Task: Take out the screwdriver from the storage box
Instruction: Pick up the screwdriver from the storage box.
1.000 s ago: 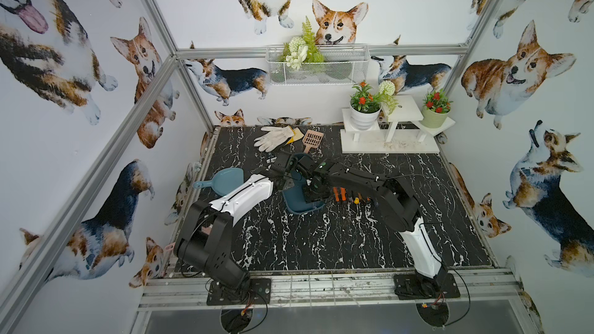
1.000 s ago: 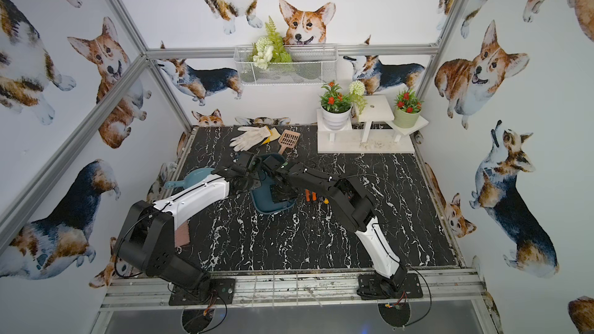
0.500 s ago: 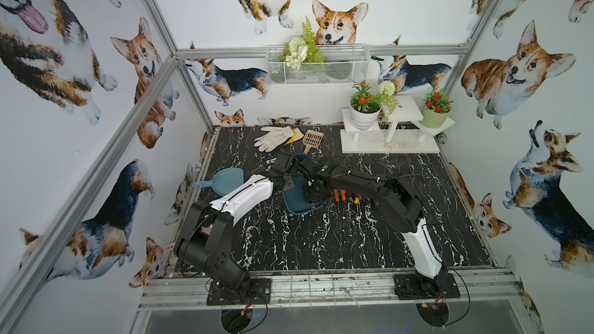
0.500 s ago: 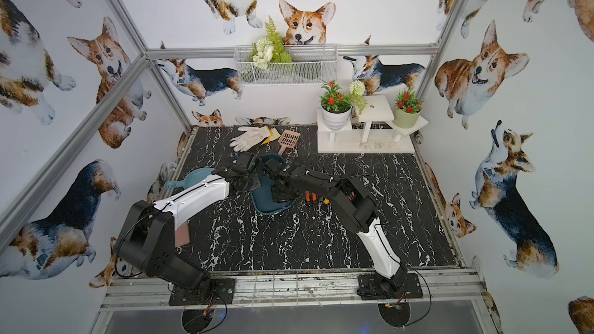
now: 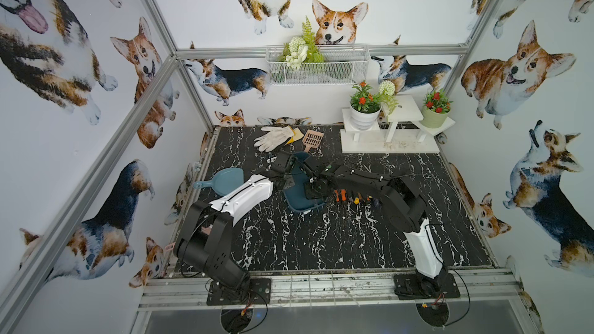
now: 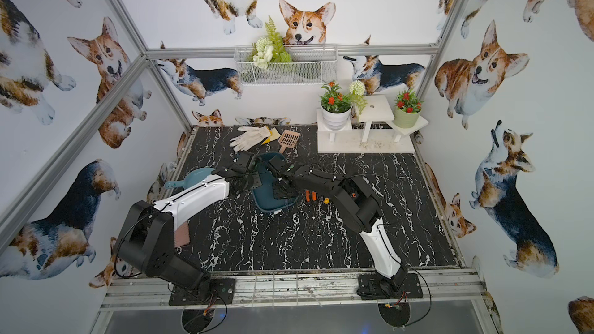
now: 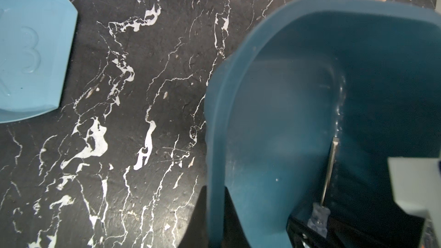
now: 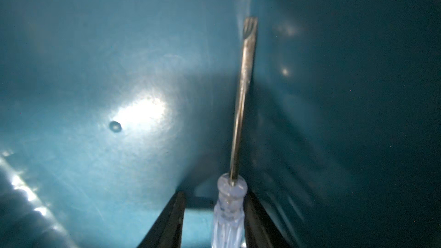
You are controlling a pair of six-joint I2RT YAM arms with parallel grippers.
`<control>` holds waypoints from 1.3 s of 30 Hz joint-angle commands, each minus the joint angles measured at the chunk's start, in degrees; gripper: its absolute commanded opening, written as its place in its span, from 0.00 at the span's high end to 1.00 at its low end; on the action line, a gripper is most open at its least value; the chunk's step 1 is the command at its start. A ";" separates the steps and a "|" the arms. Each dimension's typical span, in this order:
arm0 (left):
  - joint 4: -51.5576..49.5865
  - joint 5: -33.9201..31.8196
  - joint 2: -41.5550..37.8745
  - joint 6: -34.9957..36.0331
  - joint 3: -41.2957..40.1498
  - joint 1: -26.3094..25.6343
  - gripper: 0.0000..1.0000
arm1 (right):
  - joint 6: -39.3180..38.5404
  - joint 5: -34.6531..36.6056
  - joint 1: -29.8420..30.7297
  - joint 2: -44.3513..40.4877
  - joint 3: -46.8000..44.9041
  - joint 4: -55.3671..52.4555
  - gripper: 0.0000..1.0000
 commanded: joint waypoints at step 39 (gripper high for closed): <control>-1.55 -1.68 2.75 1.06 2.28 0.16 1.00 | -4.49 4.02 -4.57 -22.22 -7.30 -2.64 1.00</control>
